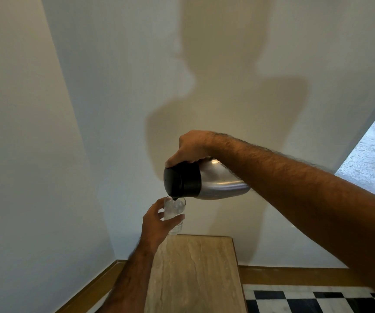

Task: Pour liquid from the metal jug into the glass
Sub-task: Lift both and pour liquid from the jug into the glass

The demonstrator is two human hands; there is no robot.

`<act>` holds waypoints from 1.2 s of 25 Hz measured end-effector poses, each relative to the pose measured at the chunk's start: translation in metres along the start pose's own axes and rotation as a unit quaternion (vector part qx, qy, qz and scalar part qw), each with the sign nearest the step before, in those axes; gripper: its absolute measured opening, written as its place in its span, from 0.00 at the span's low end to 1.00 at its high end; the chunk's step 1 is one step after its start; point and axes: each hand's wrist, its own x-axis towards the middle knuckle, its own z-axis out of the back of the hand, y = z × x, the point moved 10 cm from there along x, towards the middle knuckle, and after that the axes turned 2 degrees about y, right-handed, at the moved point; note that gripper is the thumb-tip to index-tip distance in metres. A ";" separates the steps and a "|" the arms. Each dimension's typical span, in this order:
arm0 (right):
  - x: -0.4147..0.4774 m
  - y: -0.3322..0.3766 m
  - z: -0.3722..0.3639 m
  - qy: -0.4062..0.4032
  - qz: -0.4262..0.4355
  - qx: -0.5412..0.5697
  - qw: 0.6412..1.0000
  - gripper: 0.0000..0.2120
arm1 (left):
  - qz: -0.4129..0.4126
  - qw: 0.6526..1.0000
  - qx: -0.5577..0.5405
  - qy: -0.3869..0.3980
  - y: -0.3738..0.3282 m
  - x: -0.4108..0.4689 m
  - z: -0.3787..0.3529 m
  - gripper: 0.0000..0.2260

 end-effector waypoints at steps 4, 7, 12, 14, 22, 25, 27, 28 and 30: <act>0.001 0.002 -0.002 0.006 -0.001 -0.008 1.000 0.25 | 0.004 1.000 0.011 -0.004 0.004 0.001 0.002 0.25; 0.001 0.002 -0.003 0.010 -0.001 -0.016 1.000 0.25 | 0.007 1.000 0.016 -0.004 0.005 0.002 0.002 0.27; 0.003 -0.003 -0.005 0.005 0.001 -0.010 1.000 0.26 | 0.003 1.000 0.015 -0.005 0.003 -0.001 0.005 0.30; 0.004 -0.007 -0.005 0.000 0.000 -0.007 1.000 0.26 | 0.002 1.000 0.021 -0.006 0.002 -0.001 0.005 0.31; 0.002 -0.035 -0.012 0.000 -0.014 0.049 0.999 0.30 | -0.005 1.000 0.025 -0.005 -0.003 -0.004 0.004 0.35; -0.003 -0.049 -0.021 0.009 -0.022 0.092 0.995 0.32 | -0.004 1.000 0.026 -0.006 -0.006 -0.004 0.003 0.32; -0.007 -0.056 -0.027 0.007 -0.024 0.120 0.992 0.32 | -0.002 1.000 0.027 -0.010 -0.006 -0.003 0.004 0.31; -0.010 -0.061 -0.029 0.000 -0.024 0.138 0.990 0.33 | 0.000 1.000 0.027 -0.011 -0.005 -0.004 0.003 0.31; -0.017 -0.070 -0.033 -0.020 -0.025 0.179 0.983 0.35 | 0.001 0.999 0.029 -0.020 -0.005 -0.006 0.002 0.29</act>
